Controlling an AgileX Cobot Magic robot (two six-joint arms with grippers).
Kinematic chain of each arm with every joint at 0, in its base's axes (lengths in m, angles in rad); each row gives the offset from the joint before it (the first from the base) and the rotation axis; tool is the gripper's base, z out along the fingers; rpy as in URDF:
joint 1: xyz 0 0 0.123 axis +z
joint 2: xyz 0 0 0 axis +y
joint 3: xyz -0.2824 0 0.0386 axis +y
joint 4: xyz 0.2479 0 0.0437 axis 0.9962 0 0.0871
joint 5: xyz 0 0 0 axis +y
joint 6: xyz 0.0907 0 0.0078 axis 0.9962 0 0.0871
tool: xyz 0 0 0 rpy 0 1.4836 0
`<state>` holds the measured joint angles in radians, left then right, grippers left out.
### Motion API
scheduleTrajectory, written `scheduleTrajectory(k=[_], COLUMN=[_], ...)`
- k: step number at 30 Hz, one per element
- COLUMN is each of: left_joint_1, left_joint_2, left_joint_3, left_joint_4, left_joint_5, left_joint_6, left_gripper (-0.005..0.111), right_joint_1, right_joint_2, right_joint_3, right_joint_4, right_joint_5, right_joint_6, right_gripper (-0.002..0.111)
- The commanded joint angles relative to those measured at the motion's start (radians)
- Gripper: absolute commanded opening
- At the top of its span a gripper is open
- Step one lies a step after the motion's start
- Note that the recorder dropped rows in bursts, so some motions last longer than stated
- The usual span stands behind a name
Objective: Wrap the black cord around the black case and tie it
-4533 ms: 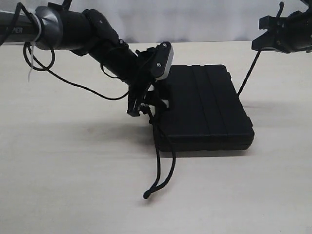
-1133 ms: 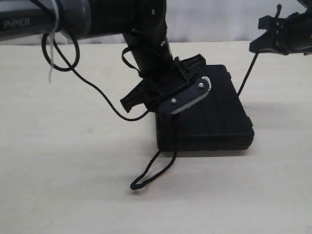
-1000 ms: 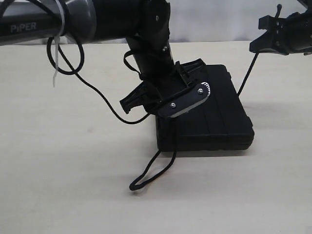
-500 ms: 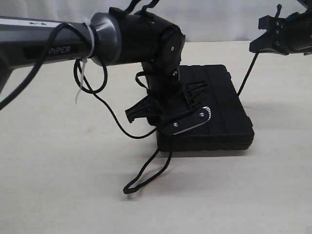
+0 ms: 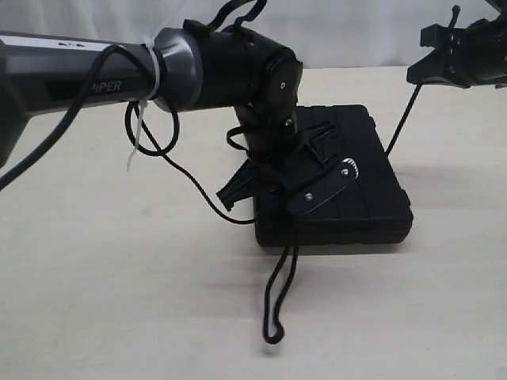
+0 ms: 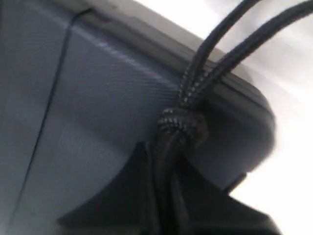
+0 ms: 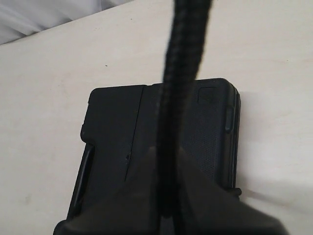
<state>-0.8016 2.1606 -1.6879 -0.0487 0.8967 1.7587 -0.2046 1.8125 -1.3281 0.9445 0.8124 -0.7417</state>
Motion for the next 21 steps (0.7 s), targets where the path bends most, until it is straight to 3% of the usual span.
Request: scheduleTrajectory(k=[1, 3, 5, 8, 11, 14, 21], left_joint_1=[0.004, 0.013, 0.03, 0.074, 0.18, 0.241, 0.227], left_joint_2=[-0.004, -0.006, -0.006, -0.006, -0.006, -0.006, 0.074], left_joint_3=[0.0, 0.0, 0.0, -0.002, -0.002, -0.002, -0.002], left_joint_4=[0.011, 0.002, -0.027, -0.188, -0.621, -0.909, -0.941], left_joint_5=[-0.106, -0.161, -0.182, -0.184, -0.245, -0.283, -0.359], left_joint_6=[-0.35, -0.496, -0.533, -0.526, -0.526, -0.53, -0.638], left_gripper=[0.0, 0.0, 0.0, 0.0, 0.0, 0.0, 0.0], right_joint_1=[-0.003, -0.003, -0.003, -0.003, -0.003, -0.003, -0.003], right_joint_2=[-0.012, -0.012, -0.012, -0.012, -0.012, -0.012, -0.012], right_joint_3=[-0.003, -0.003, -0.003, -0.003, -0.003, -0.003, -0.003], right_joint_4=[0.008, 0.008, 0.003, 0.0, 0.0, 0.0, 0.0], right_joint_5=[-0.004, -0.002, -0.002, -0.002, -0.002, 0.004, 0.047], right_joint_6=[-0.004, -0.004, -0.004, -0.004, -0.004, -0.004, -0.032], right_gripper=[0.004, 0.004, 0.004, 0.004, 0.004, 0.004, 0.004])
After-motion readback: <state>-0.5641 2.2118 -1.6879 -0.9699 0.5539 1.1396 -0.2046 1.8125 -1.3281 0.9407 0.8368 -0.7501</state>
